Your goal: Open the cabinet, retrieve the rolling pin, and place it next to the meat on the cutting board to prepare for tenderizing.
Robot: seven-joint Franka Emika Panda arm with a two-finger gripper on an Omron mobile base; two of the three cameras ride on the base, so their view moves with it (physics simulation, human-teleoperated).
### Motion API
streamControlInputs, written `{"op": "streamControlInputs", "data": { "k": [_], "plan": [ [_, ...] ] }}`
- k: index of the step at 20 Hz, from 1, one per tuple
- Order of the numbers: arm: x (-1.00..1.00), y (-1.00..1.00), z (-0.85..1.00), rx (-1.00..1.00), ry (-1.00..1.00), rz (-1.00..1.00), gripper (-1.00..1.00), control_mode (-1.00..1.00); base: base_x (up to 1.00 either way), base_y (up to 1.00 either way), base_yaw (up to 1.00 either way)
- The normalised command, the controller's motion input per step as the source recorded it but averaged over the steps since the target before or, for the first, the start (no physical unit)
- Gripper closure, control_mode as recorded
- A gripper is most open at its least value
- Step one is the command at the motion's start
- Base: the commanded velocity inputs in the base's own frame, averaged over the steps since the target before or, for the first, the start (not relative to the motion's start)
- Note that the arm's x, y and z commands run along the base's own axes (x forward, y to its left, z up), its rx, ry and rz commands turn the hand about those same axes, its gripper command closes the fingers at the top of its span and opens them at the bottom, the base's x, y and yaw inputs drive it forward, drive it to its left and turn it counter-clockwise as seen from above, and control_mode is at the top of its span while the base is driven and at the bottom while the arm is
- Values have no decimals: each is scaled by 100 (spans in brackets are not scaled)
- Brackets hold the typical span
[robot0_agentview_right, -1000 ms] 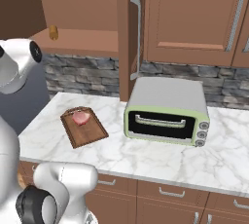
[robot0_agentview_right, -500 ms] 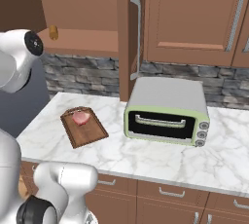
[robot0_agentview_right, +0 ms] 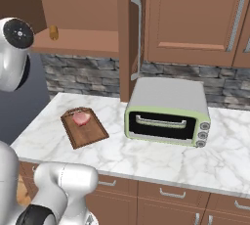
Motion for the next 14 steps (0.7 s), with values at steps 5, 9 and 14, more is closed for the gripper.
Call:
{"op": "streamControlInputs", "data": {
  "k": [5,9,14],
  "plan": [
    [18,-39,4,-16,-19,-14,-100,-100,0,0,0],
    [34,-30,5,-17,-15,-12,-100,-100,0,0,0],
    [46,-11,8,-17,-4,-12,-100,-100,0,0,0]
  ]
}}
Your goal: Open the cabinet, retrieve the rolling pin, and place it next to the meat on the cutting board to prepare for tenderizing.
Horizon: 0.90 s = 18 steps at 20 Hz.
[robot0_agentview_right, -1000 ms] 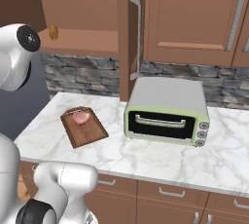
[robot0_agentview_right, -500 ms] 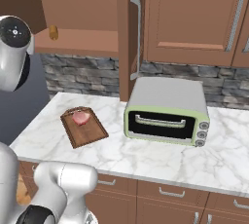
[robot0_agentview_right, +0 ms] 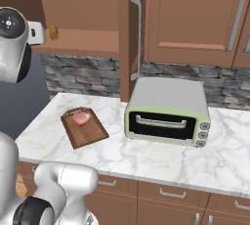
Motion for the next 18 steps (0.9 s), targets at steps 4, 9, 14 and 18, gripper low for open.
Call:
{"op": "streamControlInputs", "data": {
  "k": [4,9,14,18],
  "plan": [
    [53,-1,0,-14,0,-8,-100,-100,0,0,0],
    [51,0,-2,-12,0,-2,-100,-100,0,0,0],
    [44,0,-11,-9,0,0,-100,-100,0,0,0],
    [46,0,-14,-5,0,0,-100,-100,0,0,0]
  ]
}}
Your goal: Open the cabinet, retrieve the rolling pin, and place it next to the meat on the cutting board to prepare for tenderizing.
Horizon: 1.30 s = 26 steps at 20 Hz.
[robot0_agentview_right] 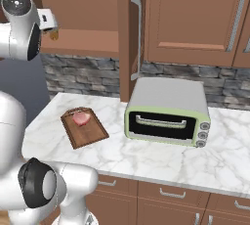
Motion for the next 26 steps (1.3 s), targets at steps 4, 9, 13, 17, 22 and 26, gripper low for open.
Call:
{"op": "streamControlInputs", "data": {
  "k": [4,9,13,17,22,26],
  "plan": [
    [39,0,-16,-2,0,0,-100,-100,0,0,0],
    [38,13,-12,0,0,0,-100,-100,0,0,0],
    [40,17,-7,0,0,0,-100,-100,0,0,0],
    [43,15,-5,0,1,-1,-100,-100,0,0,0],
    [40,10,-4,-2,4,-2,-100,-100,0,0,0],
    [38,11,-3,-5,6,-2,-100,-100,0,0,0]
  ]
}}
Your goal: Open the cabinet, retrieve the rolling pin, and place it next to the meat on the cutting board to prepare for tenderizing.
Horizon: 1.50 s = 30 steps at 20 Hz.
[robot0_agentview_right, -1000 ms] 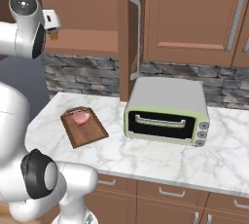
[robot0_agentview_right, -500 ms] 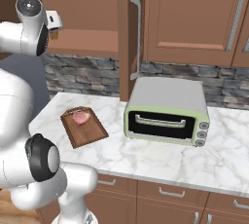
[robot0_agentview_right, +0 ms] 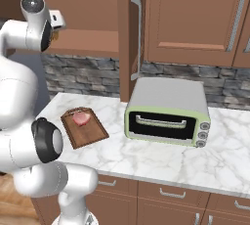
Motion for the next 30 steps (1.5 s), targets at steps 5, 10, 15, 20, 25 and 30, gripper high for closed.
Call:
{"op": "streamControlInputs", "data": {
  "k": [5,10,15,20,25,30],
  "plan": [
    [39,15,-2,-5,4,-2,-100,-100,0,0,0],
    [40,13,-8,-3,2,-1,-100,-100,0,0,0],
    [38,12,-12,-2,0,-1,-100,-100,0,0,0],
    [36,11,-12,-1,1,-1,-100,-100,0,0,0],
    [35,11,-11,0,1,0,-100,-100,0,0,0],
    [30,9,-11,0,1,0,-100,-100,0,0,0]
  ]
}}
